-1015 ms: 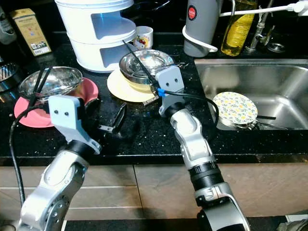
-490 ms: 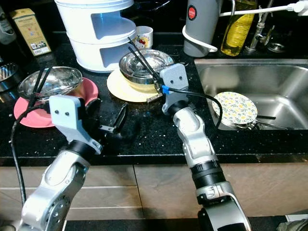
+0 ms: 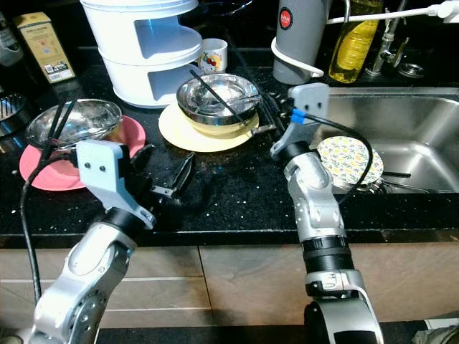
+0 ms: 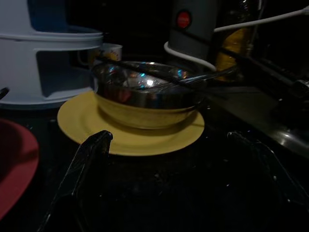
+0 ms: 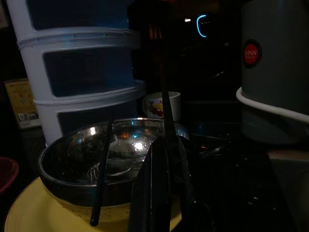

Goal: Kitchen organization

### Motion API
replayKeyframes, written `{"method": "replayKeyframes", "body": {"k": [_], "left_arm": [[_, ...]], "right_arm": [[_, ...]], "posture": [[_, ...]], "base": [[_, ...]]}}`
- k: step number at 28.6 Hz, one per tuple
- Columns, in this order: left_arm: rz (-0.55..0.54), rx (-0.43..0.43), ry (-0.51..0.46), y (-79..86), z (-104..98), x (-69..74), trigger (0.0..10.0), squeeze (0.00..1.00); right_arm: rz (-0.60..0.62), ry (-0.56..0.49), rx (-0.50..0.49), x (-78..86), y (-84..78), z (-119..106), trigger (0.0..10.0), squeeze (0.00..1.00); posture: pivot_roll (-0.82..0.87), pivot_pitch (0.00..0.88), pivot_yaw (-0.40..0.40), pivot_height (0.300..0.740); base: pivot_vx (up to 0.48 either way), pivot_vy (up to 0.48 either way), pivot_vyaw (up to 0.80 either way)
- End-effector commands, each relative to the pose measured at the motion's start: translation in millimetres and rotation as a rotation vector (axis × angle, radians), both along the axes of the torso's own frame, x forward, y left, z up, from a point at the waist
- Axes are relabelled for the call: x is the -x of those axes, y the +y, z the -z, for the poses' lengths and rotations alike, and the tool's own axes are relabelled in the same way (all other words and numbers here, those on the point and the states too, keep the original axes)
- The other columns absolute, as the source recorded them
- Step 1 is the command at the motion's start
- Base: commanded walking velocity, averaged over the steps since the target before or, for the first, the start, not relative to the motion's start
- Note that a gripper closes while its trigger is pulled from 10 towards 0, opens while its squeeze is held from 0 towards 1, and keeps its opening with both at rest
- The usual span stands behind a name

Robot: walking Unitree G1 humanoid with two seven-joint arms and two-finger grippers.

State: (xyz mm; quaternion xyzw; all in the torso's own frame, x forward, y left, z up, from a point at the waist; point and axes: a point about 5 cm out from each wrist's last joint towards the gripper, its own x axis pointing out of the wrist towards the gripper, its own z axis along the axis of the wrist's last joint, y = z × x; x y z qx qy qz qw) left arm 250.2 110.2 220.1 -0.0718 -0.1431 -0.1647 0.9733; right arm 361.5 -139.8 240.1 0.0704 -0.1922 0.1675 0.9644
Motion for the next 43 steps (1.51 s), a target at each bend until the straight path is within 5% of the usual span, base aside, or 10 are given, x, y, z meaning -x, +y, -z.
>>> {"method": "replayKeyframes", "body": {"k": [1, 2, 3, 4, 11, 22, 27, 30, 34, 43], "left_arm": [[0.044, 0.015, -0.034, -3.5, -9.9, 3.6, 10.0, 0.00], [0.068, 0.020, -0.054, -4.8, -15.9, 4.4, 10.0, 0.00], [0.082, 0.023, -0.067, -5.5, -19.6, 4.9, 10.0, 0.00], [0.102, 0.022, -0.081, -7.0, -23.5, 5.6, 10.0, 0.00], [0.166, 0.013, -0.105, -14.3, -29.7, 7.9, 10.0, 0.00], [0.214, 0.049, -0.127, -12.1, -40.5, 7.7, 10.0, 0.00], [0.223, 0.034, -0.119, -13.7, -37.9, 8.0, 10.0, 0.00], [0.221, 0.031, -0.116, -13.5, -37.0, 7.8, 10.0, 0.00], [0.186, 0.005, -0.070, -9.1, -27.2, 5.7, 10.0, 0.00], [0.196, -0.005, -0.055, -11.2, -23.5, 6.1, 10.0, 0.00]], "right_arm": [[0.010, -0.028, -0.061, 0.8, -10.1, -11.7, 1.9, 0.00], [0.006, -0.035, -0.108, 1.6, -17.1, -14.9, 4.6, 0.00], [0.001, -0.041, -0.138, 2.3, -21.4, -17.0, 4.6, 0.00], [-0.041, -0.057, -0.187, 4.9, -24.5, -20.8, 10.0, 0.00], [-0.272, -0.147, -0.283, 24.3, -39.3, -37.7, 10.0, 0.00], [-0.083, -0.088, -0.179, 23.7, -86.0, -29.6, 10.0, 0.00], [0.079, 0.029, 0.080, 13.8, -92.9, -11.3, 10.0, 0.00], [0.105, 0.054, 0.133, 11.7, -91.9, -7.0, 10.0, 0.00], [0.212, 0.142, 0.443, 2.4, -75.1, 6.5, 10.0, 0.00], [0.256, 0.170, 0.501, -9.0, -55.6, 7.0, 10.0, 0.00]], "posture": [[0.12, 0.082, -0.045, 0.740], [0.12, 0.083, -0.046, 0.740], [0.12, 0.083, -0.046, 0.740], [0.12, 0.083, -0.045, 0.740], [0.11, 0.081, -0.040, 0.740], [0.11, 0.074, -0.036, 0.740], [0.10, 0.066, -0.033, 0.740], [0.10, 0.066, -0.033, 0.740], [0.11, 0.059, -0.034, 0.740], [0.11, 0.066, -0.037, 0.740]], "base": [[0.000, 0.000, 0.00], [0.000, 0.000, 0.00], [0.000, 0.000, 0.00], [0.000, 0.000, 0.00], [0.000, 0.000, -0.11], [0.000, 0.000, -0.80], [0.000, 0.000, -0.80], [0.000, 0.000, -0.27], [0.000, 0.000, 0.00], [0.000, 0.000, 0.00]]}}
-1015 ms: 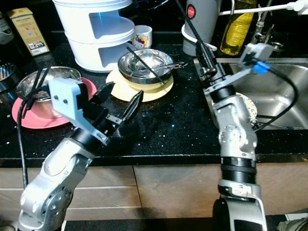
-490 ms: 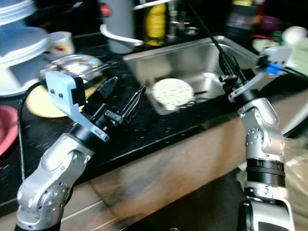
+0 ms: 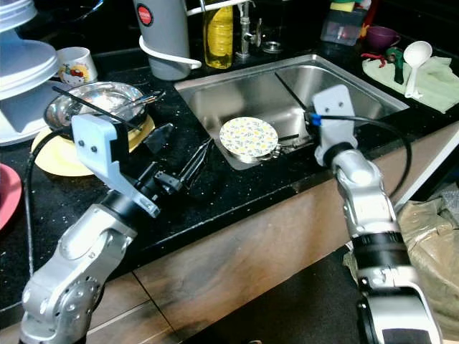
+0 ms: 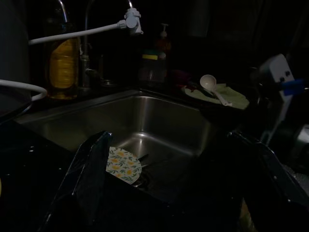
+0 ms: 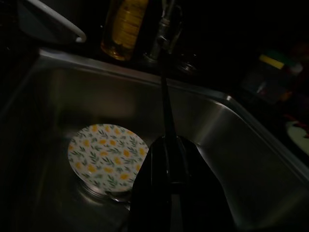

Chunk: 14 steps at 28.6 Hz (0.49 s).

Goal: Kitchen organization

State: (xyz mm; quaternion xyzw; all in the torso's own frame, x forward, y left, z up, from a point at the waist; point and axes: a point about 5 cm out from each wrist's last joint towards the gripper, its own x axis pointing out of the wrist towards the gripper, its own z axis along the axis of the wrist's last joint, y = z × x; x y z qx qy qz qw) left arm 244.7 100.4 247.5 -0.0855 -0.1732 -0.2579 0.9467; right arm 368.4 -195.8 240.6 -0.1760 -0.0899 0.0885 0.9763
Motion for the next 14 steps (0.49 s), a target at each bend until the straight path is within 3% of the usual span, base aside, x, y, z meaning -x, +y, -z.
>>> {"method": "replayKeyframes", "body": {"k": [1, 2, 3, 5, 9, 11, 12, 13, 14], "left_arm": [[0.005, -0.020, 0.019, -1.3, 3.9, 0.6, 10.0, 0.00], [0.009, -0.021, 0.020, -2.0, 4.2, 0.9, 10.0, 0.00], [0.009, -0.021, 0.021, -2.2, 4.4, 1.2, 10.0, 0.00], [0.012, -0.023, 0.025, -2.6, 5.4, 2.1, 10.0, 0.00], [0.016, -0.025, 0.028, -3.5, 6.0, 3.0, 10.0, 0.00], [0.005, -0.025, 0.025, -2.3, 5.2, 2.7, 10.0, 0.00], [0.005, -0.025, 0.025, -2.3, 5.2, 2.7, 10.0, 0.00], [-0.012, -0.023, 0.021, -0.3, 4.4, 1.9, 10.0, 0.00], [-0.023, -0.022, 0.019, 1.1, 3.6, 1.0, 10.0, 0.00]], "right_arm": [[0.025, 0.034, 0.011, -2.0, 0.4, 7.5, 10.0, 0.00], [0.054, 0.044, 0.000, -4.2, 1.2, 8.1, 10.0, 0.00], [0.076, 0.043, 0.007, -5.2, 0.7, 7.7, 10.0, 0.51], [0.110, 0.044, 0.026, -7.4, 1.1, 6.5, 10.0, 1.00], [0.117, 0.052, 0.028, -9.1, 4.1, 3.2, 10.0, 1.00], [0.036, 0.011, -0.074, -6.7, 11.5, -5.7, 10.0, 1.00], [0.036, 0.011, -0.074, -6.7, 11.5, -5.7, 10.0, 1.00], [-0.087, -0.009, -0.216, -2.5, 20.4, -12.0, 10.0, 0.44], [-0.149, -0.027, -0.288, 0.9, 24.6, -16.0, 10.0, 0.00]], "posture": [[0.11, 0.066, -0.037, 0.740], [0.11, 0.069, -0.038, 0.740], [0.11, 0.070, -0.038, 0.740], [0.11, 0.072, -0.039, 0.740], [0.11, 0.075, -0.043, 0.740], [0.11, 0.077, -0.044, 0.740], [0.11, 0.077, -0.044, 0.740], [0.11, 0.078, -0.044, 0.740], [0.10, 0.080, -0.043, 0.740]], "base": [[0.000, 0.000, 0.00], [0.000, 0.000, 0.00], [0.000, 0.000, 0.00], [0.000, 0.000, 0.00], [0.000, 0.000, 0.00], [0.000, 0.000, 0.00], [0.000, 0.000, 0.00], [0.000, 0.000, 0.00], [0.000, 0.000, 0.00]]}}
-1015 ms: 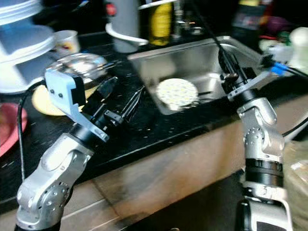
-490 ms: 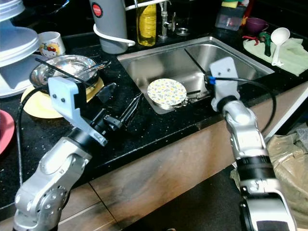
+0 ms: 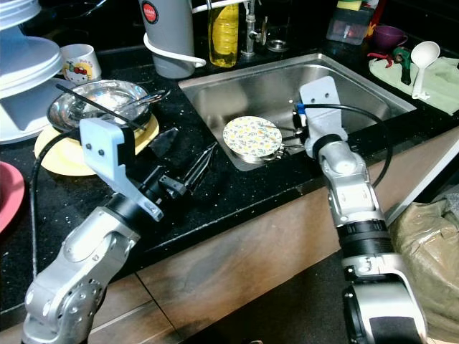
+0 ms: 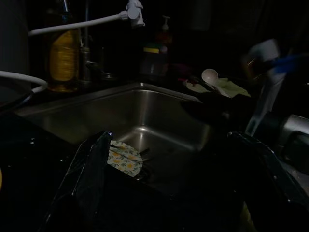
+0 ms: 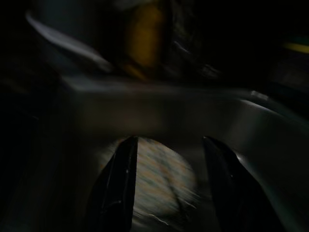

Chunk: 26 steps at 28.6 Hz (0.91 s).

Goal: Kitchen organization

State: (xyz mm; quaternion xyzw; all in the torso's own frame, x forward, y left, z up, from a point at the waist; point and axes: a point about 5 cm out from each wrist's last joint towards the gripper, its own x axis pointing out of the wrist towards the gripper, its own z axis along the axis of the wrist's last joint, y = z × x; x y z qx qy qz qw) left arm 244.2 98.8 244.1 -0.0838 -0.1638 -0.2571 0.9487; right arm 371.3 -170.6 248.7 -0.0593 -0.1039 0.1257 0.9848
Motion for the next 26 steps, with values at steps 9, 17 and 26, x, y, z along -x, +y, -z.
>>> {"method": "replayKeyframes", "body": {"k": [9, 17, 26], "left_arm": [[-0.198, -0.026, -0.015, 18.5, -3.7, -4.2, 10.0, 0.00], [-0.373, -0.052, -0.044, 38.3, -12.1, -7.1, 10.0, 0.00], [-0.412, -0.108, -0.020, 37.7, -1.0, -5.0, 10.0, 0.00]], "right_arm": [[-0.292, -0.151, -0.249, 22.8, 23.4, -19.4, 10.0, 0.00], [-0.398, -0.142, -0.277, 27.6, 39.7, -15.6, 10.0, 0.00], [-0.482, -0.119, -0.190, 33.4, 60.4, -6.1, 10.0, 0.00]], "posture": [[0.12, 0.083, -0.045, 0.740], [0.13, 0.084, -0.054, 0.740], [0.13, 0.087, -0.054, 0.740]], "base": [[0.000, 0.000, 0.58], [0.000, 0.000, 0.74], [0.000, 0.000, 0.74]]}}
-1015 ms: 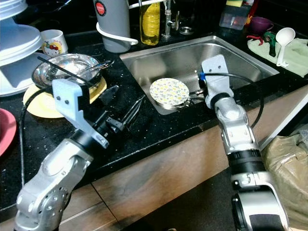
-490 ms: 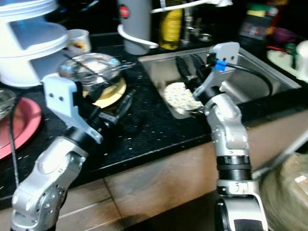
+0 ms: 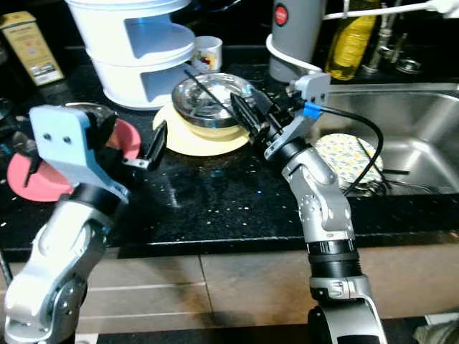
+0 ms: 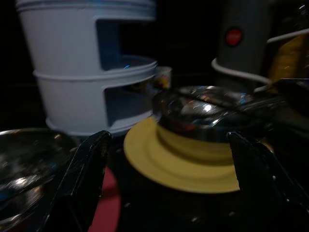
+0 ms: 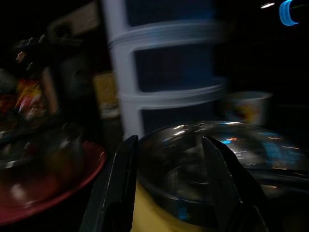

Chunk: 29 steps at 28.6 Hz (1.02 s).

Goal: Kitchen organization

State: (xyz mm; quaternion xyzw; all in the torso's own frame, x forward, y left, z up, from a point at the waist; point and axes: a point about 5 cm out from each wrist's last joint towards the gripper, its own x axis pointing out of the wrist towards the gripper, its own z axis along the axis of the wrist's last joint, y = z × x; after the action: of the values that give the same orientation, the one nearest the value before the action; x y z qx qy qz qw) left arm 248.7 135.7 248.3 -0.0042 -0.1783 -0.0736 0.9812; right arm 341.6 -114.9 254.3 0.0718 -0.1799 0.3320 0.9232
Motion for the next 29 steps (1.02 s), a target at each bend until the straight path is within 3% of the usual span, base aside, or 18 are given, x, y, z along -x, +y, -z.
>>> {"method": "replayKeyframes", "body": {"k": [1, 17, 24, 29], "left_arm": [[-0.017, -0.016, 0.015, 0.4, 4.8, -0.8, 10.0, 0.00], [-0.008, -0.009, 0.052, -4.0, 15.3, -4.7, 10.0, 0.00], [0.017, -0.015, 0.054, -7.9, 18.6, -7.6, 10.0, 0.00], [0.022, -0.016, 0.055, -8.7, 19.9, -8.5, 10.0, 0.00]], "right_arm": [[-0.001, -0.034, 0.110, 3.9, 7.5, 4.1, 10.0, 0.00], [0.062, -0.069, 0.178, 2.6, 3.3, 3.3, 10.0, 0.00], [-0.062, -0.128, 0.250, 12.7, -7.7, -5.0, 10.0, 0.00], [-0.062, -0.125, 0.256, 13.3, -19.6, -6.0, 10.0, 0.00]], "posture": [[0.13, 0.086, -0.054, 0.740], [0.13, 0.069, -0.052, 0.740], [0.12, 0.061, -0.053, 0.740], [0.12, 0.062, -0.051, 0.740]], "base": [[0.000, 0.000, 0.77], [0.000, 0.000, 0.05], [0.000, 0.000, 0.00], [0.000, 0.000, 0.00]]}}
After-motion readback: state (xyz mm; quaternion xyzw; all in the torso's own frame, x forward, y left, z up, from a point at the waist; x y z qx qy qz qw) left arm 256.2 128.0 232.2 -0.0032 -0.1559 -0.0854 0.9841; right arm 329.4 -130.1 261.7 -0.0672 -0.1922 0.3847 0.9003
